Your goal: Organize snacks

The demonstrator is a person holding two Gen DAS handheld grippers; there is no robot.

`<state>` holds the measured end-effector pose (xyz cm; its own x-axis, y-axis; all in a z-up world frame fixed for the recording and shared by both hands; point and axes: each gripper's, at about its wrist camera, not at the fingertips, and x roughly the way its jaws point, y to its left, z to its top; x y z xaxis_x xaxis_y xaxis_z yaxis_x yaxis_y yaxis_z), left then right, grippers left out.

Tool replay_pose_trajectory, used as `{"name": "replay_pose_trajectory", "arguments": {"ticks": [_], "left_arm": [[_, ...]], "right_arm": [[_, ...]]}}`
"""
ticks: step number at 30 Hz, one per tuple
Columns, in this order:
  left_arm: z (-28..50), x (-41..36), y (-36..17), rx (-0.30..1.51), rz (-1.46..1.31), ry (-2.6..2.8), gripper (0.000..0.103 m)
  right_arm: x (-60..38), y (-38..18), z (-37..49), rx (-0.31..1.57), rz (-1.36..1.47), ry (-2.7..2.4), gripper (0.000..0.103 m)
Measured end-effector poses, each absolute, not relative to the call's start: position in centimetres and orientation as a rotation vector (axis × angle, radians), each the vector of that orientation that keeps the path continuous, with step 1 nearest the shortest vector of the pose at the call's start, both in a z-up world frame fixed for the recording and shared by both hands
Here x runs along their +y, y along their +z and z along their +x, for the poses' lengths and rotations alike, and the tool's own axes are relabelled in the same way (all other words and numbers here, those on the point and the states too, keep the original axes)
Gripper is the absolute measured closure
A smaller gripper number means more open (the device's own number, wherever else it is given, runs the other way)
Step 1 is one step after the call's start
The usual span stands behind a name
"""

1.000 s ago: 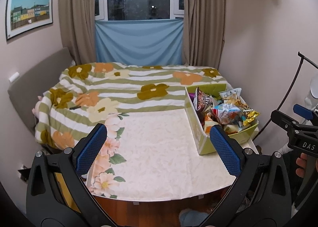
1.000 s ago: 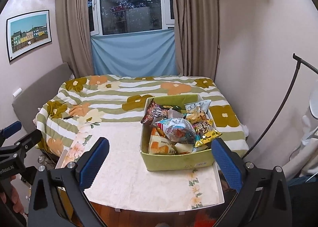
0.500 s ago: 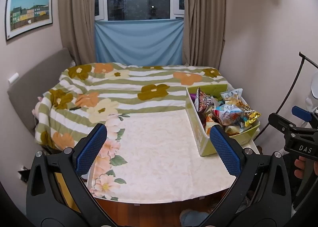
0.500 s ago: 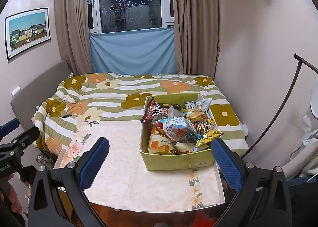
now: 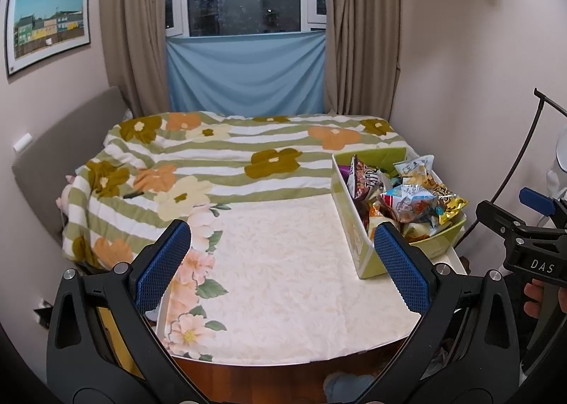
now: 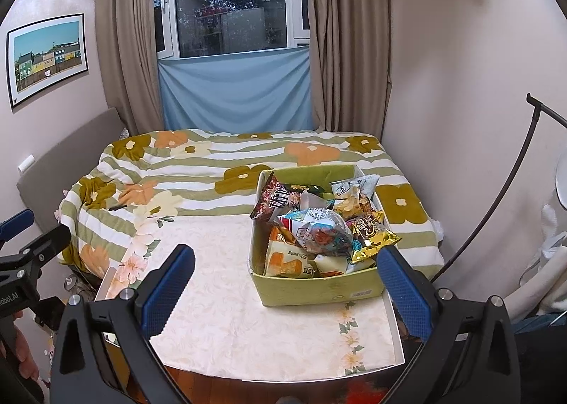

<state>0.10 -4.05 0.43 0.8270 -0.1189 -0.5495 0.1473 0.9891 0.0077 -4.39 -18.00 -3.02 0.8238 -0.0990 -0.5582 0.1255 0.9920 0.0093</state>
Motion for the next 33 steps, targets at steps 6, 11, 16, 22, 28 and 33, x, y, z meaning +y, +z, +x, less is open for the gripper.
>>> {"name": "replay_pose_trajectory", "arguments": {"ticks": [6,11,16,22,28,33], "left_arm": [[0.2,-4.0,0.4,0.581,0.052,-0.142,0.0],[0.4,-4.0,0.4,0.582,0.054,-0.14,0.0],[0.7,-3.8,0.2,0.586,0.056,-0.139,0.0],[0.5,-3.6,-0.2,0.567,0.061,-0.139,0.0],[-0.6,-3.9,0.3,0.522,0.074,-0.131,0.0],[-1.2,-3.6,1.1,0.499,0.058,-0.143,0.0]], "right_arm": [[-17.8,-3.2,-4.2,0.597,0.048,-0.12,0.001],[-17.5,-3.4,-4.3,0.604,0.055,-0.123,0.001],[-17.4,-3.3,-4.2,0.6,0.054,-0.126,0.001],[-17.6,-3.2,-4.1,0.601,0.054,-0.124,0.001],[-17.8,-2.8,-4.1,0.591,0.061,-0.121,0.001],[-18.0,-2.5,-4.7,0.579,0.067,-0.124,0.001]]}}
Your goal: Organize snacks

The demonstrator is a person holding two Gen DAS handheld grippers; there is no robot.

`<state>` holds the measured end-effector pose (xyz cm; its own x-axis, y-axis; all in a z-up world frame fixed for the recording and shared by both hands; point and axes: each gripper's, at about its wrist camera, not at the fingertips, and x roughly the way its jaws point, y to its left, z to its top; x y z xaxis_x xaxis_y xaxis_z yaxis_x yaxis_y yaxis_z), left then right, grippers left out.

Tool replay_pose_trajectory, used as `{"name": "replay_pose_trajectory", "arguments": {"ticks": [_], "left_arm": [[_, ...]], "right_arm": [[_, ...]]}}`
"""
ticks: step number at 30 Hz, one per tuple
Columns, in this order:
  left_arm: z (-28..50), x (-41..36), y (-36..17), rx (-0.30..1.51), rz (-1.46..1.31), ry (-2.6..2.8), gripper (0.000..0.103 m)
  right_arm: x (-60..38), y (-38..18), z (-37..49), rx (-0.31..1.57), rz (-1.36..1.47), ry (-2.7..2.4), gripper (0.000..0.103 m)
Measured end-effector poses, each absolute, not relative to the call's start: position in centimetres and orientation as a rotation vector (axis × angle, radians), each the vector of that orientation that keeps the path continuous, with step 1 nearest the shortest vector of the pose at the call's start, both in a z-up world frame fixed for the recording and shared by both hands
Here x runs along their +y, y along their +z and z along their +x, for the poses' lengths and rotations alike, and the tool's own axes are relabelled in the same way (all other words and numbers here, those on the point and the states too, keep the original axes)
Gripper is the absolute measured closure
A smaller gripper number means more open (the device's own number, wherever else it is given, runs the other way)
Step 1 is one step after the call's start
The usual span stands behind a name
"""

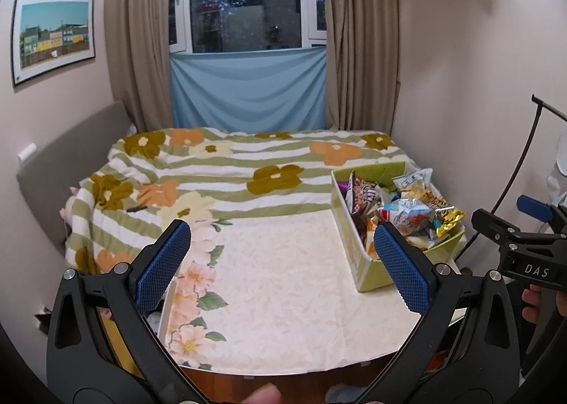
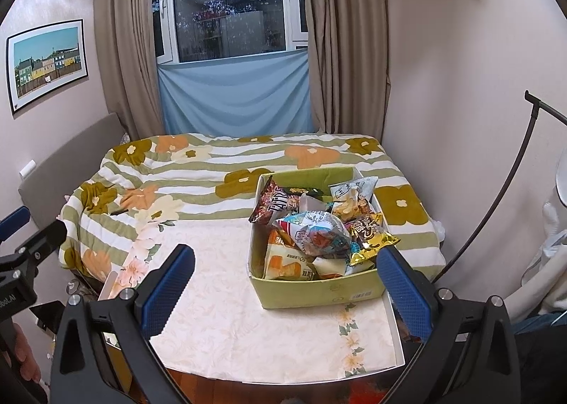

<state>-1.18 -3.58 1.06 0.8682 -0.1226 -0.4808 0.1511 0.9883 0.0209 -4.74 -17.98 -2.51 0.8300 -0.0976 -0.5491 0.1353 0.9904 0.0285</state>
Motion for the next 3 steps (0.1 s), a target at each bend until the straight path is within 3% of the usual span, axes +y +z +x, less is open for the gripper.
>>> {"name": "replay_pose_trajectory", "arguments": {"ticks": [3], "left_arm": [[-1.35,-3.57,1.3,0.488,0.058,-0.149,0.0]], "right_arm": [[-18.16,-2.45,-4.97,0.578,0.072,-0.13,0.001]]}}
